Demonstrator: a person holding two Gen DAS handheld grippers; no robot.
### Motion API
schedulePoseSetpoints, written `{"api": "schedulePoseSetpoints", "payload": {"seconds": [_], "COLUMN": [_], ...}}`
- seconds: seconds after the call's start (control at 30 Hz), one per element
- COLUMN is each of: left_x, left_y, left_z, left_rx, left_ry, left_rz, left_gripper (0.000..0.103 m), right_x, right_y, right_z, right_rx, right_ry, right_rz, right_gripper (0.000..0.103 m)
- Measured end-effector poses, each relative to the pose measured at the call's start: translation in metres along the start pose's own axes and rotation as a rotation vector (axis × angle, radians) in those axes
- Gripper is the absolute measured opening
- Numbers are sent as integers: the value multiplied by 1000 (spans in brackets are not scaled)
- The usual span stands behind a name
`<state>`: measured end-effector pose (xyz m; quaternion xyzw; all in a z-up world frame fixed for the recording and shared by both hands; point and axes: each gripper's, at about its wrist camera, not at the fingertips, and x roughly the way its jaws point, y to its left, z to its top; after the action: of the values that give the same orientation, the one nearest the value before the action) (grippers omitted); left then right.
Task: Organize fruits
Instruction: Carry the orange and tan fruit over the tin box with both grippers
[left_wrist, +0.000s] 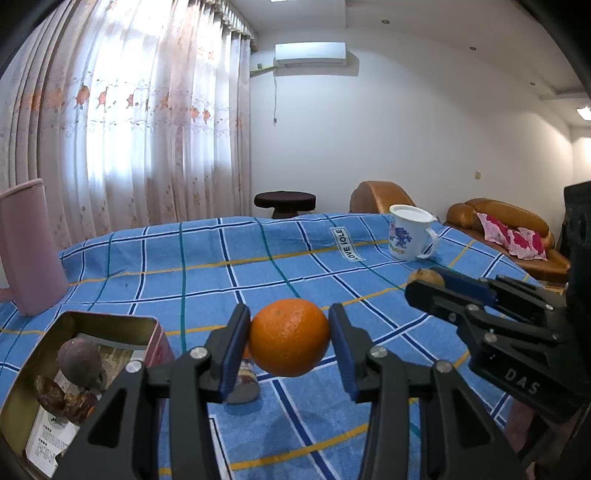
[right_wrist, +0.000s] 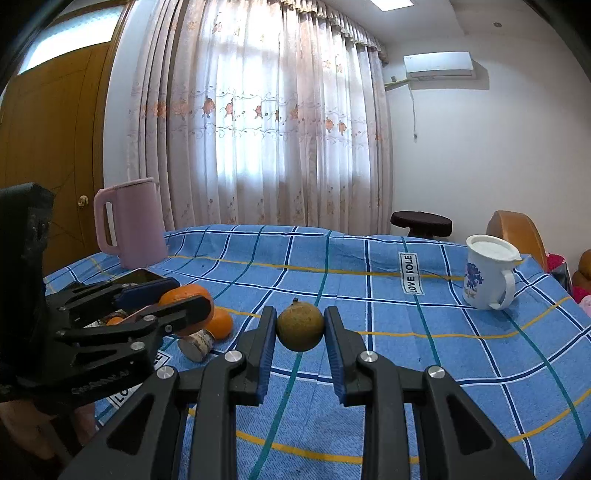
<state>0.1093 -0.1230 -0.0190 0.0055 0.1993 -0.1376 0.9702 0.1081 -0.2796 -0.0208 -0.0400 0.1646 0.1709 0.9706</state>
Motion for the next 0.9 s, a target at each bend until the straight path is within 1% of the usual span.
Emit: {"api": "schedulePoseSetpoints", "payload": {"seconds": [0.13, 0.37, 0.5, 0.63, 0.9], "left_x": [-3, -29, -48, -64, -70], "left_y": [15, 52, 78, 110, 162], "left_z": [-2, -1, 3, 0, -20], "left_rx": [-36, -97, -129, -165, -249], "left_ry": [24, 11, -8, -15, 32], "left_rz": [9, 45, 90, 159, 248], "left_gripper": [45, 45, 45, 45, 45], "right_x": [5, 20, 32, 45, 71], "right_y": [8, 44, 73, 100, 148], "right_z": [5, 26, 37, 43, 44], "right_rx": [2, -31, -68, -94, -152], "right_ry": [14, 21, 33, 46, 93], "right_rz": [37, 141, 204, 261, 345], "right_gripper": [28, 28, 28, 28, 28]}}
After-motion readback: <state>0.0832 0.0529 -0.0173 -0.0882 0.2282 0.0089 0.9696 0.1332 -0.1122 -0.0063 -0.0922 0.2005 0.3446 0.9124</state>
